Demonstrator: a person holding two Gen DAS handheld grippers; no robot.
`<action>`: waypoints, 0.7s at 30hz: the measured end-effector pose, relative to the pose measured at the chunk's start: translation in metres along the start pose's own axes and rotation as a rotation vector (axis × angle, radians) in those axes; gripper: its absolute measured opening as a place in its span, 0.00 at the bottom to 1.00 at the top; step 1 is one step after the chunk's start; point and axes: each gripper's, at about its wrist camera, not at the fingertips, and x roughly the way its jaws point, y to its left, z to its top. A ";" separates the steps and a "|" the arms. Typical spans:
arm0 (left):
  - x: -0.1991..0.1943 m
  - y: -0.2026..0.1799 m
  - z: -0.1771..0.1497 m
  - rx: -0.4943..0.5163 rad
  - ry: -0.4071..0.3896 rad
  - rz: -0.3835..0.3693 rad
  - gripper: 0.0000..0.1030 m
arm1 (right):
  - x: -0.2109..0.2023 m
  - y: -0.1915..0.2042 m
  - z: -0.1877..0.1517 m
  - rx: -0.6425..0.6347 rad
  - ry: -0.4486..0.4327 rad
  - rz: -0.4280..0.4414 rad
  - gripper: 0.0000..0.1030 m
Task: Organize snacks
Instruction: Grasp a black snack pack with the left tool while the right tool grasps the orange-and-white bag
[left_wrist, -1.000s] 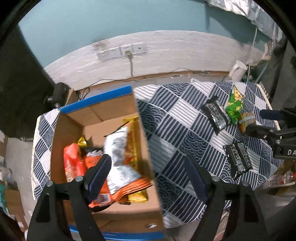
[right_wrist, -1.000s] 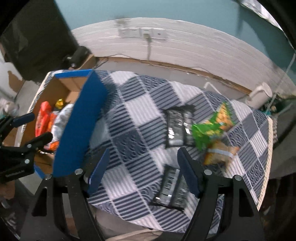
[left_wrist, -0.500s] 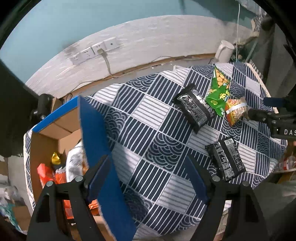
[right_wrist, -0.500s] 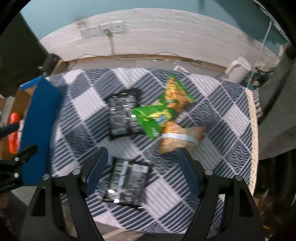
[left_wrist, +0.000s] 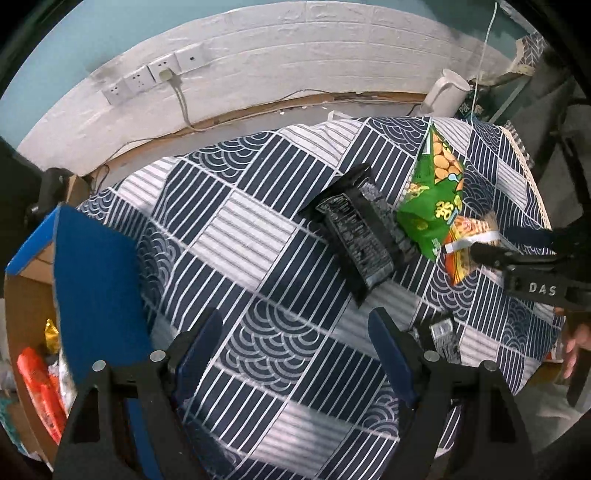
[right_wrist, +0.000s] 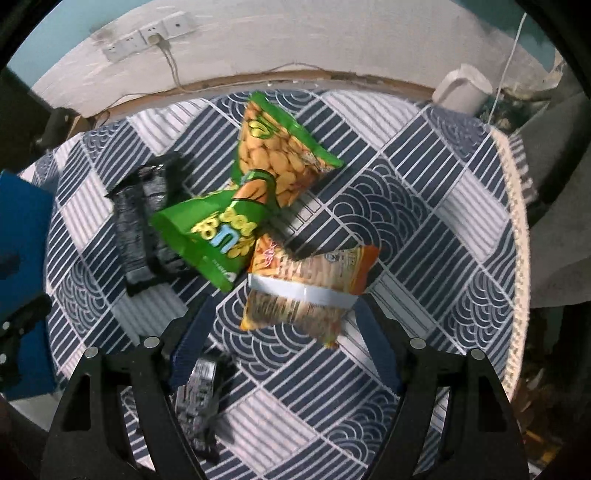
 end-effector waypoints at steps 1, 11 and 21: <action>0.003 -0.001 0.002 -0.003 0.003 -0.001 0.80 | 0.005 -0.002 0.001 0.003 0.009 0.004 0.75; 0.025 -0.016 0.011 0.020 0.024 -0.009 0.80 | 0.029 -0.004 0.011 -0.043 0.024 -0.049 0.76; 0.031 -0.032 0.007 0.054 0.041 0.009 0.80 | 0.043 -0.011 0.013 -0.094 0.043 -0.066 0.75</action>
